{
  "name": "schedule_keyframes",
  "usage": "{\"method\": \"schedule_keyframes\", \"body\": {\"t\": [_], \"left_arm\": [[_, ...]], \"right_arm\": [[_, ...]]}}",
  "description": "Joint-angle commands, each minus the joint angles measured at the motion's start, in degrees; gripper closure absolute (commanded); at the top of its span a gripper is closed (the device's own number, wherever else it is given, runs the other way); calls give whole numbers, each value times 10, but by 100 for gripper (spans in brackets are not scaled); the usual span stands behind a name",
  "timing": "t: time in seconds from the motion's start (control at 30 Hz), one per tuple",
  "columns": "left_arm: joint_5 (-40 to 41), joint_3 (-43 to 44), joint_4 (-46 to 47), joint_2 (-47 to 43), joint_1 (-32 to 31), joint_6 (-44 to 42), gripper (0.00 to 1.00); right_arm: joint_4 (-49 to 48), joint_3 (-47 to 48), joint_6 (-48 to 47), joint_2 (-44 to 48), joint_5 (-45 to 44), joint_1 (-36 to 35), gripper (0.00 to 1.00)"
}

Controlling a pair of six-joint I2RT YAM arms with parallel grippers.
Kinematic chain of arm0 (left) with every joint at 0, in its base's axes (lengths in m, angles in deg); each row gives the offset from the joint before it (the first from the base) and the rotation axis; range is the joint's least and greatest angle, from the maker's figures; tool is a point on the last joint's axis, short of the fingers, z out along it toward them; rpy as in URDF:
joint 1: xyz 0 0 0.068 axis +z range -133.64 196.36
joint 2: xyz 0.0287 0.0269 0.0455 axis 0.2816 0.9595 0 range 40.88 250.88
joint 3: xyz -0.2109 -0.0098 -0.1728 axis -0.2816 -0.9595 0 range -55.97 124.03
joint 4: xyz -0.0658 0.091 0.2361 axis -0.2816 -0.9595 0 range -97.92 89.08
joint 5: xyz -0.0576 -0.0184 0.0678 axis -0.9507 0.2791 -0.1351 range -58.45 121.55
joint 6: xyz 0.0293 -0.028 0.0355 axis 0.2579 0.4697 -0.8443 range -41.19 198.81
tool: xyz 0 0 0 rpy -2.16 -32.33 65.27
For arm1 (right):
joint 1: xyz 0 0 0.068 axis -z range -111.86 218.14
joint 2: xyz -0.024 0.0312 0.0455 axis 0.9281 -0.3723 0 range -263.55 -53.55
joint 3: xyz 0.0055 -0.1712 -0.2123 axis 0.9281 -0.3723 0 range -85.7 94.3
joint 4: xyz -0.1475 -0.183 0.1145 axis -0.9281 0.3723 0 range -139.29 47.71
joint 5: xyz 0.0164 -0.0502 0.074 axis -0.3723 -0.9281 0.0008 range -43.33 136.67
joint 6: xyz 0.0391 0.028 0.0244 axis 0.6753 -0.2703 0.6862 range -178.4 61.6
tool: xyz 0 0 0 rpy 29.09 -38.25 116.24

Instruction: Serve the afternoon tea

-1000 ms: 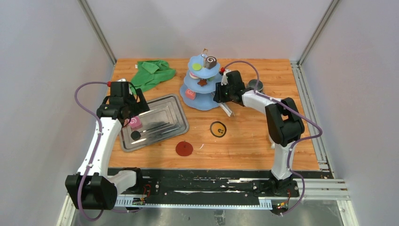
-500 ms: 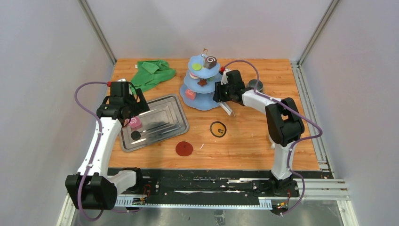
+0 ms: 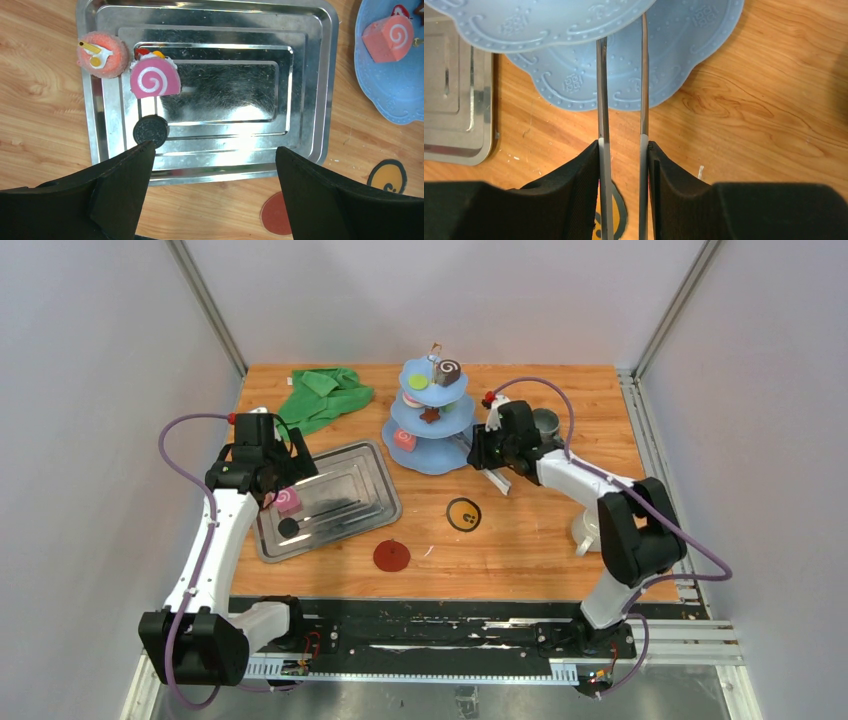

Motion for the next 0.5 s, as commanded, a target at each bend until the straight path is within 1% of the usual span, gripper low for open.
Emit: {"method": "schedule_keyframes", "body": {"t": [0.0, 0.2, 0.27, 0.37, 0.47], "left_arm": [[-5, 11, 3, -6, 5, -3, 5], [1, 8, 2, -10, 6, -6, 5], [5, 2, 4, -6, 6, -8, 5], [11, -7, 6, 4, 11, -9, 5], [11, -18, 13, 8, 33, -10, 5]], "right_arm": [[17, -23, -5, 57, -27, 3, 64], [52, -111, 13, 178, -32, 1, 65], [68, -137, 17, 222, -34, -10, 65], [93, -162, 19, 273, -47, -54, 65], [103, -158, 16, 283, -69, -134, 65]]}}
